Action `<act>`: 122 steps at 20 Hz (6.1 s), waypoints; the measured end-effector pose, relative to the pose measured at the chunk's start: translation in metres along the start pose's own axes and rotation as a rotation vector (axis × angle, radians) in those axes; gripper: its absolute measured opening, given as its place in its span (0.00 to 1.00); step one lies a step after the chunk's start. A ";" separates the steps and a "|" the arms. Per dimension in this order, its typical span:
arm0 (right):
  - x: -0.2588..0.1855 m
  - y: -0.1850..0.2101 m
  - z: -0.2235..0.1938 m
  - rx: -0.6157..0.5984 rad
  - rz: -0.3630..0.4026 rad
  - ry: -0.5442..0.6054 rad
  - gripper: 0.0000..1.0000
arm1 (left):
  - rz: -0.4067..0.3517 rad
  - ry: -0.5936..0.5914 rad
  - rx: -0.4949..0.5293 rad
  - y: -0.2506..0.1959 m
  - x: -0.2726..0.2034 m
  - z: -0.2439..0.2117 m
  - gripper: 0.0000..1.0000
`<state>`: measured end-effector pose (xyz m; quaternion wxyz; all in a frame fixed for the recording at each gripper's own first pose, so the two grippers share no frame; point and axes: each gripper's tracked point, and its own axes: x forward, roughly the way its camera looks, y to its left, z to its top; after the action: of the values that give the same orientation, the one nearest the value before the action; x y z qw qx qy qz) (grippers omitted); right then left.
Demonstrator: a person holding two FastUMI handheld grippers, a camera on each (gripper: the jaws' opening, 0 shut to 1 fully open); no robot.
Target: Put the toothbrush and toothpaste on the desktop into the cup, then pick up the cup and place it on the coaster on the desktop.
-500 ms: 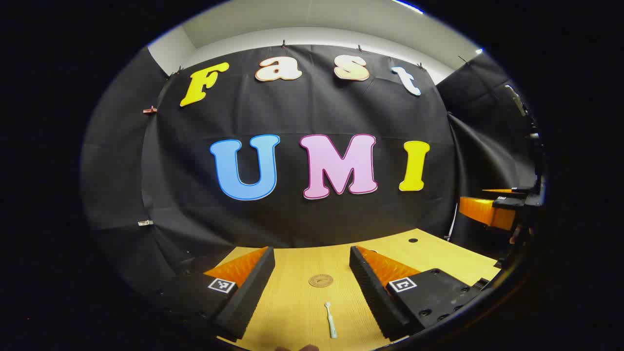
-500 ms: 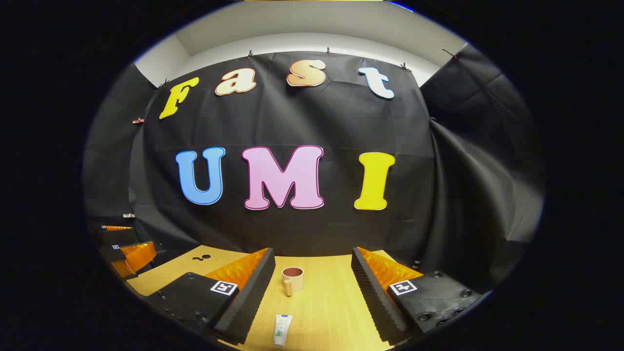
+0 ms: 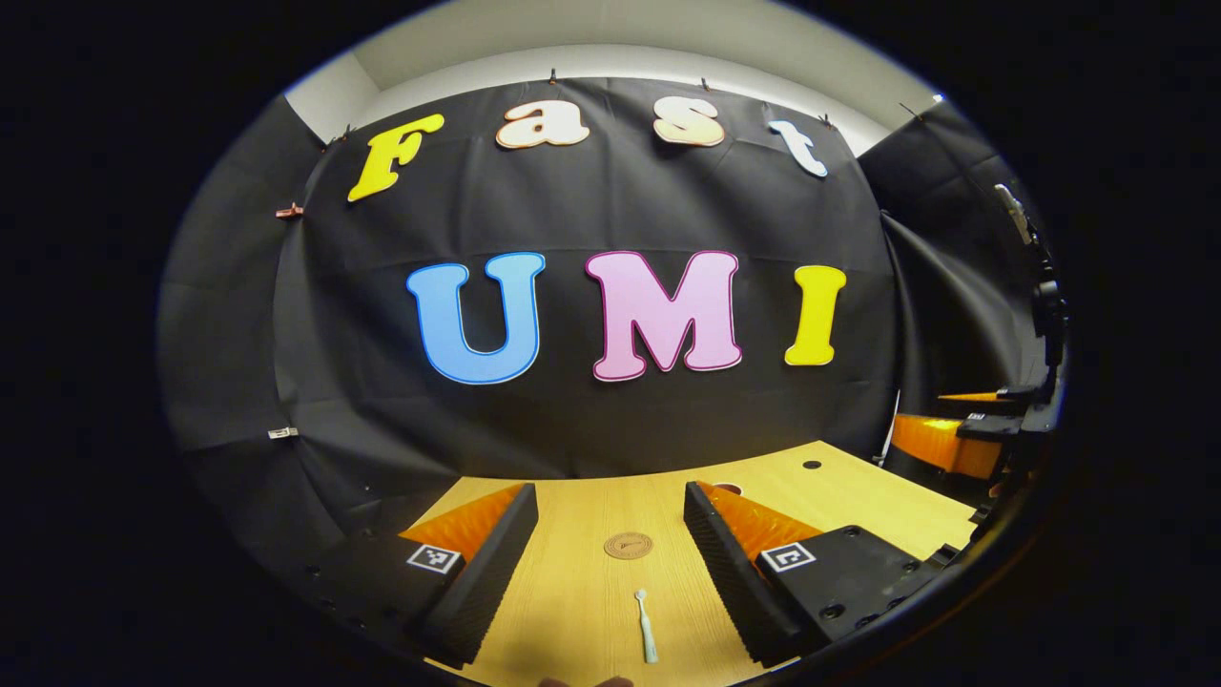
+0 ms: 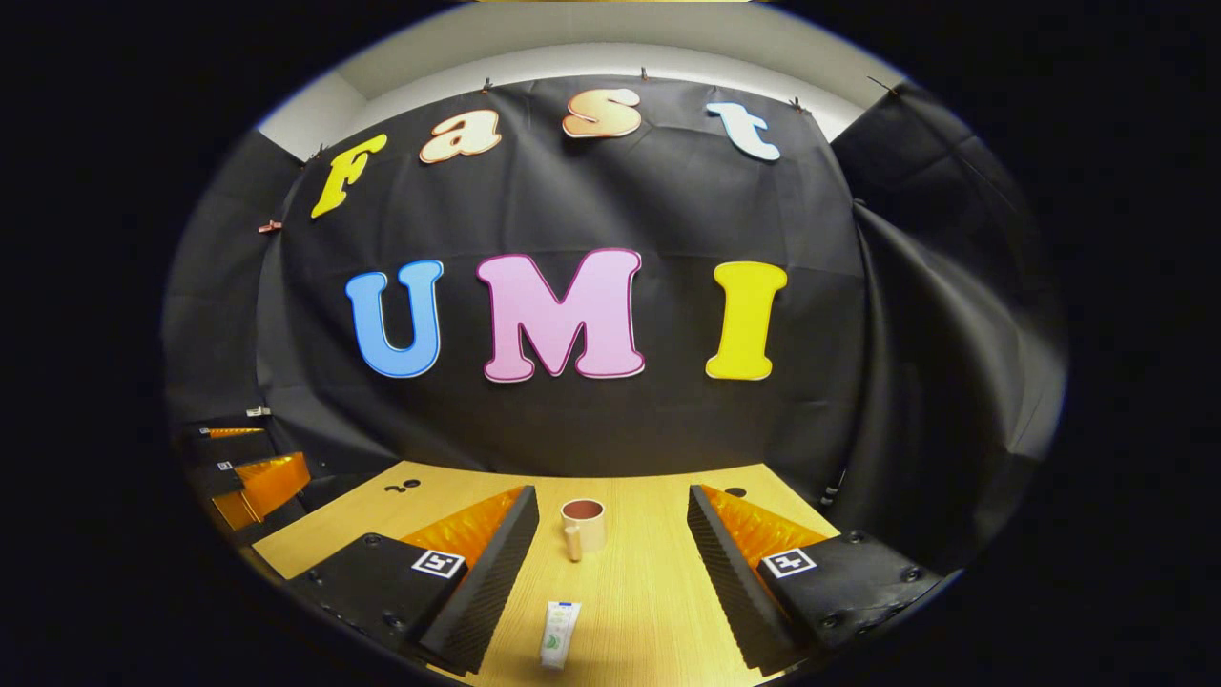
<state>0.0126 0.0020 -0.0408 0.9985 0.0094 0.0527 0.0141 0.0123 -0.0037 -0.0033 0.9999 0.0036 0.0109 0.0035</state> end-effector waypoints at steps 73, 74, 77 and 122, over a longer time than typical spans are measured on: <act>0.075 0.036 -0.265 0.021 0.224 0.901 0.30 | 0.034 0.331 -0.019 0.005 0.024 -0.141 0.99; 0.074 0.032 -0.253 0.023 0.227 0.881 0.30 | 0.013 0.380 -0.026 0.000 0.031 -0.160 0.98; 0.070 0.021 -0.224 0.054 0.220 0.836 0.30 | -0.031 0.554 -0.017 -0.017 0.048 -0.222 0.99; 0.246 0.036 -0.068 0.128 0.272 0.287 0.30 | -0.111 0.745 -0.159 -0.057 0.100 -0.263 0.07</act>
<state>0.2490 0.0461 -0.1331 0.9669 0.0780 0.1935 0.1468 0.1071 -0.0583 -0.2686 0.9234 -0.0761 0.3731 -0.0487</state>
